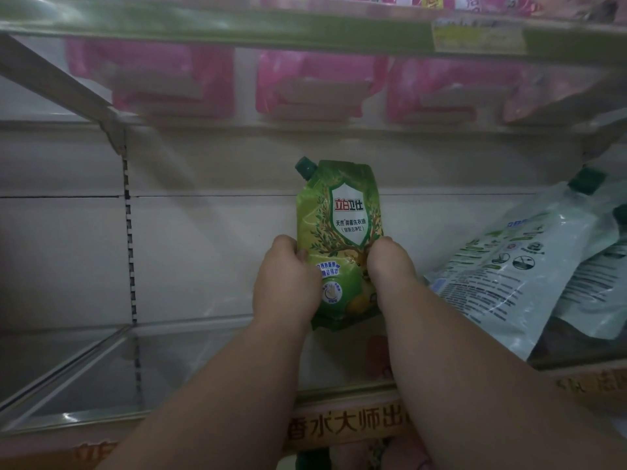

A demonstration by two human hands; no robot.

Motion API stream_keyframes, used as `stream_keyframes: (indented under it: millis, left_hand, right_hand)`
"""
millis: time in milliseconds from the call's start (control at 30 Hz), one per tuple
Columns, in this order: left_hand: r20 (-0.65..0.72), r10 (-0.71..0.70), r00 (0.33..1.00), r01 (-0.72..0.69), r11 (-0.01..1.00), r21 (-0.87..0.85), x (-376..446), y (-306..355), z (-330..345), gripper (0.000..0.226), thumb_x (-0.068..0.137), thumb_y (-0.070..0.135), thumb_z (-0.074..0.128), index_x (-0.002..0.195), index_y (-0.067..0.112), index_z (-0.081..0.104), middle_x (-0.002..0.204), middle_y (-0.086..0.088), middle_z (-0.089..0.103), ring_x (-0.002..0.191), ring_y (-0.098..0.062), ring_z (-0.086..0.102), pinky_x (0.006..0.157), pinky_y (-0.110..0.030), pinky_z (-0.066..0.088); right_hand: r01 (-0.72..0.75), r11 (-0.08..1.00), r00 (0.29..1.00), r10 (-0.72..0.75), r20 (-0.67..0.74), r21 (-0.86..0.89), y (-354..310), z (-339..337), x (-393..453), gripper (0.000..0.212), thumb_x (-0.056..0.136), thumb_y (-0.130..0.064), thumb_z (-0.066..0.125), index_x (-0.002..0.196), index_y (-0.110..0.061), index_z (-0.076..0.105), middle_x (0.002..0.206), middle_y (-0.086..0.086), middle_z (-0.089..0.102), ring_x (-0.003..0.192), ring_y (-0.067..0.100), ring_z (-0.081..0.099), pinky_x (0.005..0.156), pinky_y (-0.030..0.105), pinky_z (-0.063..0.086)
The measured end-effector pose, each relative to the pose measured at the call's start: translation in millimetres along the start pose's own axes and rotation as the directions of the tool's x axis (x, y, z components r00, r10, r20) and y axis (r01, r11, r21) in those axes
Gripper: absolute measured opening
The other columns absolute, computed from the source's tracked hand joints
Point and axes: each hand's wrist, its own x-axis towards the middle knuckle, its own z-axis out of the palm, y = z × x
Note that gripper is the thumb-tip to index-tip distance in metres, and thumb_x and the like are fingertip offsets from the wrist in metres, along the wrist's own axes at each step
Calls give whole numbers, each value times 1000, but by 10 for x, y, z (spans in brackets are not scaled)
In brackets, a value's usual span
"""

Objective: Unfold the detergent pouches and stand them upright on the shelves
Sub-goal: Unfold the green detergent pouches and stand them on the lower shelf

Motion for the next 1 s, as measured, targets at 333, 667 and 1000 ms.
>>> stream_keyframes:
  millis: [333, 667, 1000]
  left_hand:
    - [-61, -18, 998, 15, 998, -53, 16, -25, -9, 13, 101, 14, 46, 89, 17, 45, 84, -4, 55, 78, -23, 56, 66, -40, 46]
    - [-122, -107, 987, 104, 994, -28, 51, -63, -58, 9, 95, 11, 47, 97, 19, 46, 86, -1, 52, 90, -35, 57, 71, -40, 48]
    - [-98, -136, 986, 136, 991, -7, 99, -87, -17, 16, 89, 5, 50, 92, 19, 45, 90, -2, 54, 89, -33, 56, 69, -38, 46]
  right_hand:
    - [-152, 791, 981, 193, -6, 593, 34, 33, -24, 20, 104, -10, 39, 116, -9, 54, 107, 14, 60, 89, 25, 61, 98, 45, 53]
    - [-80, 900, 981, 146, -125, 429, 47, -11, -49, 29, 102, 7, 37, 114, -2, 62, 118, 21, 62, 109, 39, 61, 90, 43, 53]
    - [-149, 766, 970, 237, -61, 625, 12, 15, -78, 31, 103, -10, 44, 126, -2, 64, 118, 18, 61, 99, 32, 57, 84, 43, 47]
